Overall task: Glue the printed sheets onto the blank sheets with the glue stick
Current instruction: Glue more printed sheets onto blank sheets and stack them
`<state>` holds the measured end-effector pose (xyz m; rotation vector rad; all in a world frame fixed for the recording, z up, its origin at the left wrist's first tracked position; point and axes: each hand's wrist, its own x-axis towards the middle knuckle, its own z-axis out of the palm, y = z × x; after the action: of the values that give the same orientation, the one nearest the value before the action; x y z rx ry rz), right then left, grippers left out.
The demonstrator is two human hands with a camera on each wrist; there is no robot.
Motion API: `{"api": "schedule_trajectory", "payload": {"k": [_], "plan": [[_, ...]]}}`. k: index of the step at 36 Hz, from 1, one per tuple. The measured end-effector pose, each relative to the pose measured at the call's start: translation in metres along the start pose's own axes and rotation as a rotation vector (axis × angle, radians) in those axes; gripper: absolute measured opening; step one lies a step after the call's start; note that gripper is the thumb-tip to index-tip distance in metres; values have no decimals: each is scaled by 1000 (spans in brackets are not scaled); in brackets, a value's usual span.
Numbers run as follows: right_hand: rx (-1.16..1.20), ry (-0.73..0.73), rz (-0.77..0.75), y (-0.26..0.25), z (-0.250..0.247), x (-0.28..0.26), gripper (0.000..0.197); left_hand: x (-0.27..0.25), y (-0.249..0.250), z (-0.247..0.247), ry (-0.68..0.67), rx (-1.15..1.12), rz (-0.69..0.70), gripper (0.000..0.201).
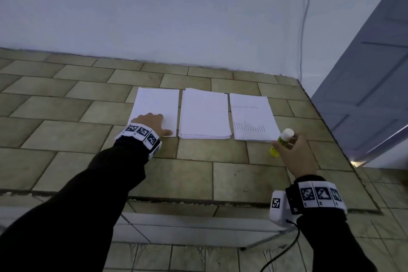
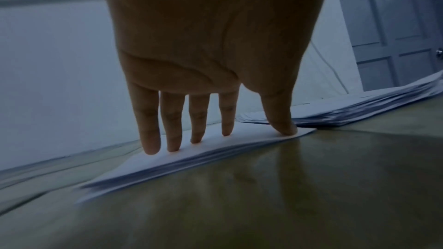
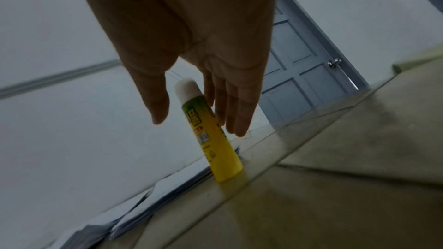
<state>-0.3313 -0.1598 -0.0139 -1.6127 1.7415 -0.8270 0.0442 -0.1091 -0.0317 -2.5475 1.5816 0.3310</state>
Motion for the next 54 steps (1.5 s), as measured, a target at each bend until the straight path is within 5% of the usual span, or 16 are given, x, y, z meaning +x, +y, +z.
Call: {"api": "schedule_trajectory", "payload": {"k": [8,15,19,25,30,38,44,48,54], "plan": [[-99,2,-32,-2,2,1,37,1,-7,-3,79,-156,-6,52],[-117,7,-26,-2,4,-1,37,-20,-11,-38,421,-401,-40,50],[-126,-6,-25,-3,4,-2,39,-44,-5,-52,560,-536,159,44],[-147,-64,-84,-6,5,-2,40,-94,19,-31,245,-527,554,49],[-107,-118,-135,-6,8,-3,42,-113,29,7,-56,-260,684,70],[-9,-183,-203,-9,15,-15,36,-119,12,41,-101,-137,807,64],[49,-279,-210,-17,25,-25,36,-120,9,45,-125,-84,791,62],[116,-292,-185,-22,29,-28,30,-123,6,38,-119,-262,749,64],[210,-326,-156,-26,34,-31,27,-135,14,40,170,-266,396,80]]}}
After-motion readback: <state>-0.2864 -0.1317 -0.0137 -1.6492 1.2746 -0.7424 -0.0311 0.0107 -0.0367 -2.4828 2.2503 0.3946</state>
